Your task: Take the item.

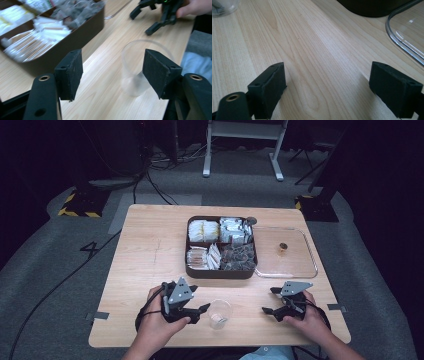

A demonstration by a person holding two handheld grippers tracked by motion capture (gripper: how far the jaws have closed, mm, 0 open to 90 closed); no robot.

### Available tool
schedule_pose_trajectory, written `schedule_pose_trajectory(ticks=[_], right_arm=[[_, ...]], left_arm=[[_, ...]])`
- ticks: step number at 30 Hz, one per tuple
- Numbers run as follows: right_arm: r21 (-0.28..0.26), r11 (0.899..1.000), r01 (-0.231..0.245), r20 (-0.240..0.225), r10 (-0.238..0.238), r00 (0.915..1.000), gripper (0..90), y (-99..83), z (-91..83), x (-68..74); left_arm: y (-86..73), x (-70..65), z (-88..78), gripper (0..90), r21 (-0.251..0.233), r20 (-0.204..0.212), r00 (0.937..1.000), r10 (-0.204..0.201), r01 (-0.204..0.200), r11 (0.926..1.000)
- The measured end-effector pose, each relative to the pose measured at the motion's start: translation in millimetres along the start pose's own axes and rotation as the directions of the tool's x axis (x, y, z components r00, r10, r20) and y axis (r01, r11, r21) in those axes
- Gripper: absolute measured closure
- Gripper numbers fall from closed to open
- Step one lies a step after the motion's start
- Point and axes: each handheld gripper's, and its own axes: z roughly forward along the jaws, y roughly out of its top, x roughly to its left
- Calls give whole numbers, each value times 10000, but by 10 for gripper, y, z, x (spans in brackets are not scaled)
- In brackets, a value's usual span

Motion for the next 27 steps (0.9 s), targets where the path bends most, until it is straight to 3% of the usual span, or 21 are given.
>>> schedule_pose_trajectory(ticks=[6,10,18,23,27], right_arm=[[1,10000,-2,2,2,10000,139,1,1,0],[0,10000,0,1,0,10000,139,1,1,0],[0,10000,-4,3,4,10000,139,1,1,0],[0,10000,-6,4,6,10000,139,1,1,1],[-1,10000,0,2,0,10000,139,1,1,0]], left_arm=[[-194,163,-115,327,158,-609,9970,-486,496,9986],[-322,283,-167,327,221,-967,9912,-905,931,9954],[-535,501,-204,328,383,-1558,9754,-1562,1640,9857],[-678,620,-195,326,694,-1858,9667,-1758,1913,9791],[-818,705,-184,325,966,-2250,9550,-1933,2193,9709]])
